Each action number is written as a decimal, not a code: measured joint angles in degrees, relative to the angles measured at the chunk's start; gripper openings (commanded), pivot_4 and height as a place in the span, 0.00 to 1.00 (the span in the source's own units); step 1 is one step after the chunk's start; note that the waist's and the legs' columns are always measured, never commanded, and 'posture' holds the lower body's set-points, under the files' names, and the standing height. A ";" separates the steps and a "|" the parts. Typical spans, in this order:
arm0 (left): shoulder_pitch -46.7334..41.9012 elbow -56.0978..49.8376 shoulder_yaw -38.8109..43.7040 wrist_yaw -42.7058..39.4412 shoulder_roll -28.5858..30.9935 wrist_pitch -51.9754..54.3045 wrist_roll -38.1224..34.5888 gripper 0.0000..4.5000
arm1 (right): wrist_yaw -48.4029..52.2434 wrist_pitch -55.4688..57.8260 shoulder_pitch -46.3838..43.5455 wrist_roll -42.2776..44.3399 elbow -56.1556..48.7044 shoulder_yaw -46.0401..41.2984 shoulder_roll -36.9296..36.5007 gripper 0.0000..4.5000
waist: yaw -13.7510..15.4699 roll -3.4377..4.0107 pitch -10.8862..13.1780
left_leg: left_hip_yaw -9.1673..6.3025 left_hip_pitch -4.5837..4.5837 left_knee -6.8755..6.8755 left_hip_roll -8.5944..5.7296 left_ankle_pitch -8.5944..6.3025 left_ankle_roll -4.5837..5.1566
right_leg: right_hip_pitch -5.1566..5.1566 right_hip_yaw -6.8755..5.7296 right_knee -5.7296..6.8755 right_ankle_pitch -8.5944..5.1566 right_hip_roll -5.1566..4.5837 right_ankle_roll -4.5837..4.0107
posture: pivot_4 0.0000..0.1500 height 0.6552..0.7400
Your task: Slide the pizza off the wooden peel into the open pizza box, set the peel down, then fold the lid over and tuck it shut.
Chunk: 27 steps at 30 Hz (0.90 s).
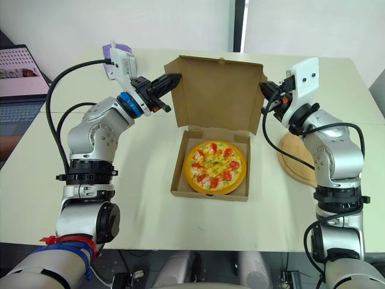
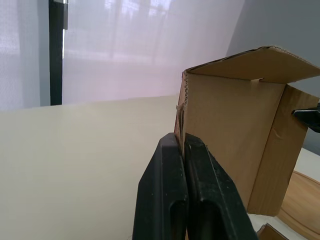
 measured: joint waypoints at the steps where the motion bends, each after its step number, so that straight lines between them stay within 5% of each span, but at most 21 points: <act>1: 0.04 -0.39 -0.08 0.43 -0.03 0.57 0.00 0.00 | -0.46 0.69 0.00 -0.02 -0.49 0.26 0.16 0.00 | 0.00 0.00 0.00 | 0.00 0.00 0.02 0.00 0.00 0.00 | 0.00 0.00 0.01 0.00 0.00 0.00 | 1.00 1.00; 11: 1.08 -6.74 0.08 5.16 -0.66 6.06 -0.02 0.00 | -4.61 4.52 -0.85 -1.52 -3.21 1.64 1.68 0.00 | 0.00 0.00 0.00 | 0.00 -0.01 0.06 0.00 0.00 0.00 | 0.00 0.02 0.04 0.00 0.00 0.00 | 1.00 1.00; 27: 17.52 -34.86 3.15 22.06 -9.15 15.17 -2.64 0.00 | -9.96 7.44 5.38 -5.09 -15.80 4.63 6.23 0.00 | 0.02 0.01 -0.02 | 0.01 0.02 0.17 0.01 -0.01 0.00 | 0.02 0.08 0.14 0.00 0.01 0.00 | 1.00 1.00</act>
